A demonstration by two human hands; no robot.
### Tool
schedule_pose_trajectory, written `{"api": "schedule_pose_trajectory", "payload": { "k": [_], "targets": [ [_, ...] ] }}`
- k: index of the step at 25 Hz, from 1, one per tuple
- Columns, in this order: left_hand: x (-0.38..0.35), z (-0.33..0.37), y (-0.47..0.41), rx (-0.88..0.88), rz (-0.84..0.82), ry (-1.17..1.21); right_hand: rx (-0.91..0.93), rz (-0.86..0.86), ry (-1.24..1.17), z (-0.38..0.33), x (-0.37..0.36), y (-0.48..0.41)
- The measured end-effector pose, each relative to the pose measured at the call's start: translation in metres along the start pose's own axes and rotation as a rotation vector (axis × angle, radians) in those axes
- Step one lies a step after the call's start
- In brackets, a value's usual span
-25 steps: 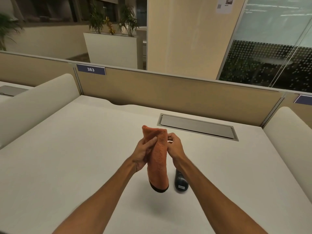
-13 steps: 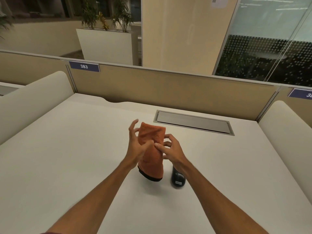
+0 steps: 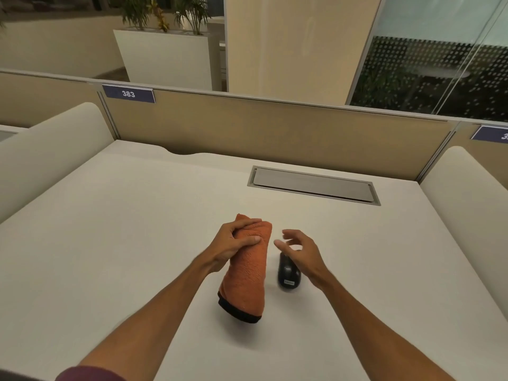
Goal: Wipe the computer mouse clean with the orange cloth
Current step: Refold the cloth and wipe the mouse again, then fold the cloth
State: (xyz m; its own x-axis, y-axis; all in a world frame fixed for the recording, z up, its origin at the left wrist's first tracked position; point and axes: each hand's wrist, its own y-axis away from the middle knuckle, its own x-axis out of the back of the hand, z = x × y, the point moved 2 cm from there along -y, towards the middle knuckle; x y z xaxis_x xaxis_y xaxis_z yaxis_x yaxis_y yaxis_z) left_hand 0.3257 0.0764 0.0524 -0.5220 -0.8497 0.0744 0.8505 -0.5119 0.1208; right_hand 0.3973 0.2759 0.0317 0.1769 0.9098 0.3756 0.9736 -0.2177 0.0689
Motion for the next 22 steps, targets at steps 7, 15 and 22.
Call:
{"api": "schedule_pose_trajectory", "payload": {
  "k": [7,15,22],
  "targets": [
    [-0.029,-0.028,-0.013,0.12,-0.018,0.003,-0.077,-0.26,0.529,0.063,0.021,0.009],
    [-0.04,-0.043,-0.028,0.161,-0.045,-0.03,-0.076,-0.329,0.686,0.067,0.025,0.001],
    [-0.045,-0.053,-0.035,0.2,-0.063,-0.048,-0.035,-0.32,0.751,0.068,0.024,0.001]
  ]
}}
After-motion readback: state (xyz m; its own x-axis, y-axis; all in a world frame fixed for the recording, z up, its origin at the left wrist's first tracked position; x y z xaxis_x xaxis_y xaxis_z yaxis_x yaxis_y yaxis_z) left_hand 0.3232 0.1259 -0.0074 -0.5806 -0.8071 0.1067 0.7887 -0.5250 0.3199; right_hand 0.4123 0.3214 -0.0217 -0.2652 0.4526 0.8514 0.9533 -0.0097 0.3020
